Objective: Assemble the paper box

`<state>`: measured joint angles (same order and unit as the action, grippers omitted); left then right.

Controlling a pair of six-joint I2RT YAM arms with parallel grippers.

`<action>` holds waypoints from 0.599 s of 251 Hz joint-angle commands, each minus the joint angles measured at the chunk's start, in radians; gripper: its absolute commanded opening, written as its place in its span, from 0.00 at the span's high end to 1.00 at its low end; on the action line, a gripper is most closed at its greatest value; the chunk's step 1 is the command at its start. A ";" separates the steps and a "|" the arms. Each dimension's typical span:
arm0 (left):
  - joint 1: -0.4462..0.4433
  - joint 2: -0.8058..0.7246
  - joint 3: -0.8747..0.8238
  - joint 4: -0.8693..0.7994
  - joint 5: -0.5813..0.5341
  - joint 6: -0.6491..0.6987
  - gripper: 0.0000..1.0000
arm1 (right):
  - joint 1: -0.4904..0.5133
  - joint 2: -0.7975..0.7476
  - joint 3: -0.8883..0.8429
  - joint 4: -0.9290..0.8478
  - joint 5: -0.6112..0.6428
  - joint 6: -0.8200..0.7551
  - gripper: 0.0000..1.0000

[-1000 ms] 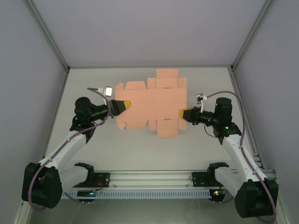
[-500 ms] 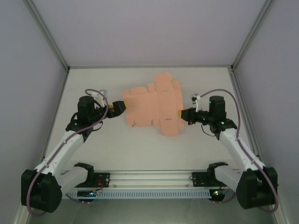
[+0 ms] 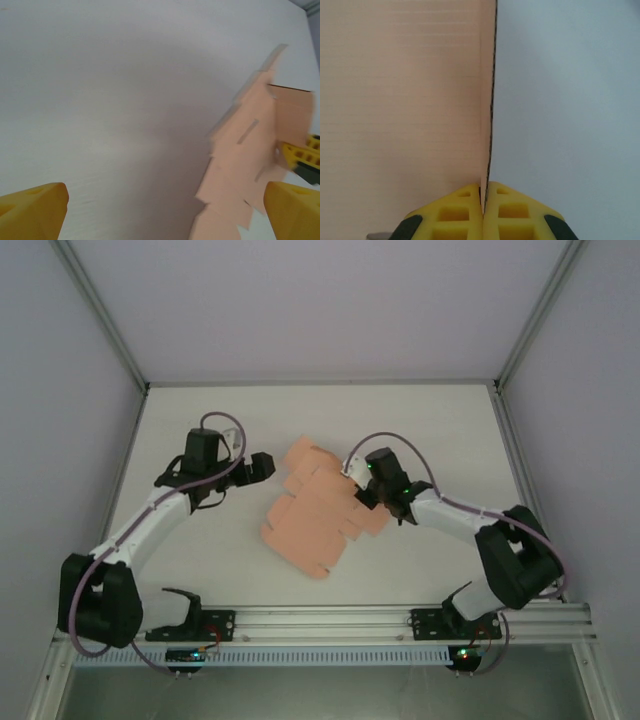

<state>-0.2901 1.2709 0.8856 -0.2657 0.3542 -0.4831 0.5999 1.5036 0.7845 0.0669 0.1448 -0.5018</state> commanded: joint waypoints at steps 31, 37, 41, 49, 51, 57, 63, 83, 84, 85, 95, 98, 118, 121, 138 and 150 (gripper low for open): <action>-0.049 0.090 0.179 0.020 0.104 0.027 0.00 | 0.117 0.135 -0.030 0.392 0.353 -0.431 1.00; -0.054 0.103 0.197 0.017 0.113 0.029 0.01 | 0.123 0.145 -0.026 0.403 0.359 -0.440 1.00; -0.058 0.112 0.206 0.015 0.116 0.032 0.00 | 0.127 0.150 -0.023 0.406 0.361 -0.444 1.00; -0.067 0.129 0.229 0.009 0.124 0.036 0.01 | 0.134 0.160 -0.014 0.404 0.360 -0.450 1.00; -0.070 0.134 0.235 0.007 0.126 0.036 0.01 | 0.135 0.162 -0.011 0.400 0.360 -0.451 1.00; -0.078 0.148 0.253 -0.001 0.131 0.039 0.01 | 0.137 0.166 -0.004 0.393 0.360 -0.451 1.00; -0.086 0.163 0.269 -0.010 0.137 0.043 0.00 | 0.141 0.170 0.003 0.389 0.359 -0.454 1.00; -0.113 0.212 0.312 -0.029 0.150 0.054 0.00 | 0.144 0.173 0.018 0.374 0.349 -0.441 1.00; -0.115 0.215 0.315 -0.031 0.150 0.054 0.00 | 0.143 0.173 0.019 0.371 0.348 -0.440 1.00; -0.116 0.217 0.317 -0.033 0.151 0.055 0.00 | 0.144 0.173 0.020 0.372 0.348 -0.439 1.00; -0.126 0.243 0.335 -0.048 0.151 0.060 0.02 | 0.145 0.170 0.023 0.370 0.350 -0.433 1.00; -0.129 0.250 0.338 -0.053 0.148 0.060 0.04 | 0.146 0.169 0.023 0.370 0.350 -0.430 1.00; -0.140 0.292 0.355 -0.068 0.146 0.059 0.16 | 0.148 0.157 0.020 0.370 0.352 -0.416 1.00; -0.141 0.297 0.355 -0.066 0.150 0.057 0.18 | 0.148 0.154 0.018 0.366 0.352 -0.413 1.00; -0.148 0.324 0.353 -0.050 0.164 0.042 0.25 | 0.150 0.141 0.018 0.343 0.347 -0.391 1.00; -0.153 0.344 0.352 -0.031 0.183 0.029 0.28 | 0.154 0.133 0.014 0.342 0.346 -0.376 1.00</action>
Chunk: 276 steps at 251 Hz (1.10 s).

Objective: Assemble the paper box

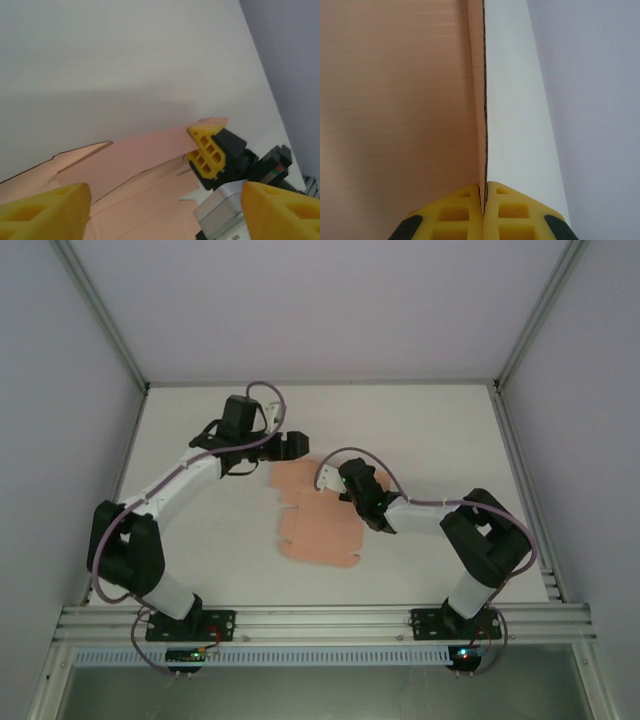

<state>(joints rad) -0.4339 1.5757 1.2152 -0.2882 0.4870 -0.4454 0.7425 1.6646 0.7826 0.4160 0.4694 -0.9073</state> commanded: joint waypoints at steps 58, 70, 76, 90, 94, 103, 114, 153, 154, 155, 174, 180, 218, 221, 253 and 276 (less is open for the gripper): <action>-0.023 0.138 0.032 0.027 0.157 -0.049 0.45 | 0.014 -0.049 0.011 0.005 0.016 0.108 1.00; -0.025 0.152 0.025 0.064 0.203 -0.069 0.47 | 0.016 -0.051 0.008 0.016 0.015 0.125 1.00; -0.024 0.158 0.021 0.090 0.229 -0.084 0.49 | 0.017 -0.052 0.006 0.020 0.010 0.133 1.00; -0.025 0.173 0.005 0.174 0.302 -0.130 0.54 | 0.023 -0.052 0.002 0.027 0.004 0.149 1.00; -0.026 0.177 0.001 0.197 0.317 -0.142 0.56 | 0.024 -0.052 0.001 0.032 0.004 0.151 1.00; -0.028 0.184 -0.007 0.245 0.332 -0.170 0.59 | 0.030 -0.050 -0.001 0.038 0.004 0.150 1.00; -0.029 0.194 -0.013 0.287 0.335 -0.191 0.62 | 0.039 -0.047 -0.006 0.048 0.008 0.147 1.00; -0.030 0.206 -0.021 0.340 0.269 -0.224 0.75 | 0.053 -0.040 -0.017 0.083 0.007 0.157 1.00; -0.031 0.206 -0.022 0.341 0.267 -0.225 0.76 | 0.053 -0.040 -0.017 0.083 0.007 0.156 1.00; -0.030 0.205 -0.023 0.343 0.266 -0.226 0.76 | 0.053 -0.040 -0.017 0.083 0.006 0.159 1.00; -0.030 0.191 -0.045 0.362 0.213 -0.232 0.80 | 0.053 -0.040 -0.021 0.089 0.002 0.184 1.00; -0.030 0.182 -0.056 0.374 0.198 -0.234 0.79 | 0.053 -0.040 -0.024 0.091 -0.001 0.186 1.00; -0.019 0.113 -0.111 0.382 0.191 -0.186 0.65 | 0.048 -0.052 -0.029 0.061 -0.007 0.212 1.00; -0.017 0.104 -0.115 0.375 0.188 -0.177 0.63 | 0.046 -0.054 -0.030 0.059 -0.005 0.214 1.00; 0.025 -0.016 -0.190 0.266 0.095 -0.065 0.35 | 0.023 -0.092 -0.040 0.015 0.002 0.239 1.00; 0.068 -0.115 -0.268 0.186 -0.013 -0.008 0.08 | 0.013 -0.131 -0.061 -0.007 -0.007 0.259 1.00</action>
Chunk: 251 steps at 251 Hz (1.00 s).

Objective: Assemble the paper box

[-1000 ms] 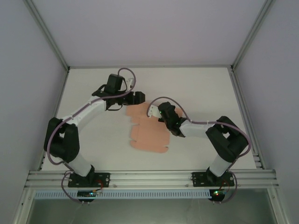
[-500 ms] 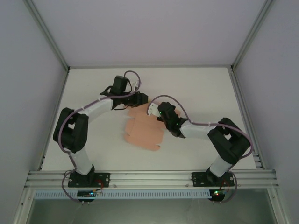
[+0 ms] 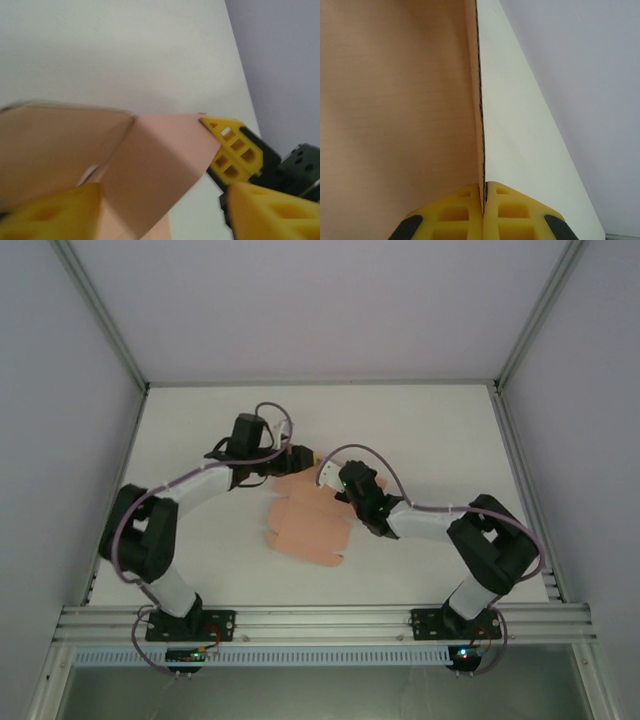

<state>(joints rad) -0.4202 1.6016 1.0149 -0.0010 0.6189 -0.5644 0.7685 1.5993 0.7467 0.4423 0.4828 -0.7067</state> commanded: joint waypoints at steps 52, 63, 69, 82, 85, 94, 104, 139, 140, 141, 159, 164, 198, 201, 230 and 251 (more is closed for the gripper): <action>0.153 -0.233 -0.187 -0.224 -0.322 0.152 0.00 | -0.037 -0.136 -0.048 -0.096 -0.086 0.117 1.00; 0.168 -0.229 -0.196 -0.235 -0.344 0.156 0.00 | -0.038 -0.145 -0.049 -0.098 -0.101 0.123 1.00; 0.175 -0.226 -0.198 -0.238 -0.359 0.156 0.01 | -0.039 -0.147 -0.050 -0.099 -0.102 0.127 1.00; 0.181 -0.213 -0.196 -0.245 -0.372 0.166 0.00 | -0.045 -0.151 -0.047 -0.105 -0.113 0.141 1.00; 0.182 -0.209 -0.196 -0.243 -0.371 0.169 0.00 | -0.045 -0.151 -0.048 -0.107 -0.114 0.144 1.00; 0.181 -0.198 -0.195 -0.234 -0.358 0.181 0.01 | -0.046 -0.150 -0.043 -0.111 -0.122 0.150 1.00; 0.181 -0.187 -0.198 -0.212 -0.319 0.194 0.00 | -0.048 -0.151 -0.042 -0.112 -0.128 0.157 1.00; 0.166 -0.169 -0.217 -0.107 -0.151 0.221 0.00 | -0.052 -0.148 -0.033 -0.120 -0.140 0.181 1.00; 0.166 -0.169 -0.219 -0.103 -0.147 0.222 0.00 | -0.051 -0.148 -0.032 -0.120 -0.141 0.182 1.00; 0.164 -0.169 -0.220 -0.100 -0.144 0.222 0.00 | -0.052 -0.148 -0.032 -0.120 -0.141 0.182 1.00; 0.148 -0.181 -0.244 -0.039 -0.086 0.233 0.00 | -0.055 -0.146 -0.029 -0.131 -0.142 0.195 1.00; 0.142 -0.185 -0.251 -0.024 -0.074 0.236 0.00 | -0.056 -0.147 -0.029 -0.131 -0.143 0.202 1.00; 0.100 -0.188 -0.276 0.043 -0.033 0.255 0.00 | -0.063 -0.150 -0.022 -0.142 -0.155 0.243 1.00; 0.096 -0.186 -0.275 0.044 -0.035 0.257 0.00 | -0.063 -0.151 -0.023 -0.141 -0.157 0.244 1.00; 0.069 -0.144 -0.267 0.083 -0.026 0.250 0.04 | -0.064 -0.165 -0.034 -0.120 -0.210 0.260 1.00; 0.060 -0.109 -0.266 0.153 0.022 0.222 0.12 | -0.063 -0.171 -0.041 -0.104 -0.235 0.266 1.00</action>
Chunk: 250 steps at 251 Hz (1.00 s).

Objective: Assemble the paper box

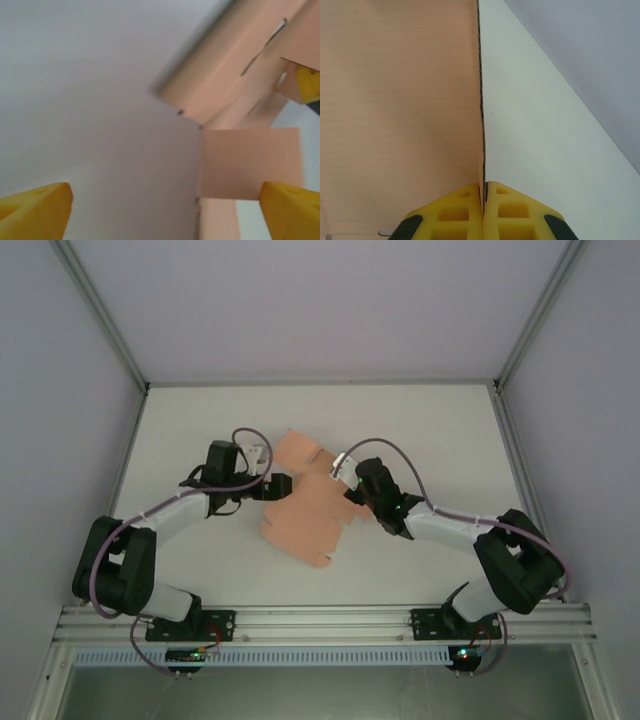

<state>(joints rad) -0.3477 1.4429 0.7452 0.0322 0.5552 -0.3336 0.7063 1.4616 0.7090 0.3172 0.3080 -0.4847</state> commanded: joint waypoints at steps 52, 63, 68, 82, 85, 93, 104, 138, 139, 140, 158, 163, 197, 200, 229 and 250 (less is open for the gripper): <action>-0.016 0.094 0.003 0.196 0.125 -0.052 0.56 | -0.001 -0.040 -0.010 0.034 -0.076 0.046 1.00; -0.016 0.094 0.003 0.193 0.123 -0.053 0.65 | -0.001 -0.043 -0.011 0.028 -0.077 0.046 1.00; -0.015 0.094 0.002 0.194 0.122 -0.054 0.69 | -0.001 -0.044 -0.011 0.025 -0.075 0.046 1.00; -0.015 0.090 -0.005 0.199 0.113 -0.062 0.81 | -0.002 -0.049 -0.011 0.010 -0.075 0.038 1.00; -0.016 0.088 -0.007 0.199 0.109 -0.063 0.84 | -0.002 -0.051 -0.011 0.006 -0.076 0.034 1.00; -0.014 0.084 -0.012 0.206 0.099 -0.067 0.91 | -0.004 -0.055 -0.012 -0.001 -0.076 0.022 1.00; -0.014 0.080 -0.018 0.213 0.090 -0.073 0.98 | -0.009 -0.062 -0.009 -0.021 -0.079 0.006 1.00; -0.011 0.073 -0.022 0.215 0.085 -0.078 1.00 | -0.029 -0.073 0.004 -0.096 -0.070 -0.061 1.00; -0.011 0.073 -0.022 0.214 0.085 -0.078 1.00 | -0.029 -0.073 0.004 -0.098 -0.069 -0.065 1.00; -0.011 0.073 -0.022 0.214 0.086 -0.078 1.00 | -0.030 -0.073 0.005 -0.099 -0.067 -0.069 1.00; -0.011 0.071 -0.014 0.190 0.093 -0.065 0.63 | -0.030 -0.067 0.017 -0.112 -0.014 -0.126 1.00; -0.011 0.069 -0.011 0.181 0.087 -0.062 0.49 | -0.029 -0.063 0.022 -0.107 0.010 -0.151 1.00; 0.001 0.028 -0.012 0.134 0.041 -0.042 0.13 | -0.010 -0.019 0.056 -0.055 0.149 -0.342 1.00; 0.003 0.022 -0.012 0.127 0.035 -0.040 0.10 | -0.010 -0.013 0.060 -0.048 0.159 -0.363 1.00; 0.053 -0.034 -0.003 0.040 -0.052 -0.042 0.00 | -0.006 0.063 0.097 0.096 0.256 -0.564 1.00; 0.112 -0.063 0.009 -0.026 -0.122 -0.067 0.00 | 0.009 0.136 0.085 0.319 0.292 -0.767 1.00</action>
<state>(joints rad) -0.3069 1.4410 0.7319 0.1177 0.5468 -0.3935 0.6971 1.5143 0.7715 0.3519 0.4744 -0.9188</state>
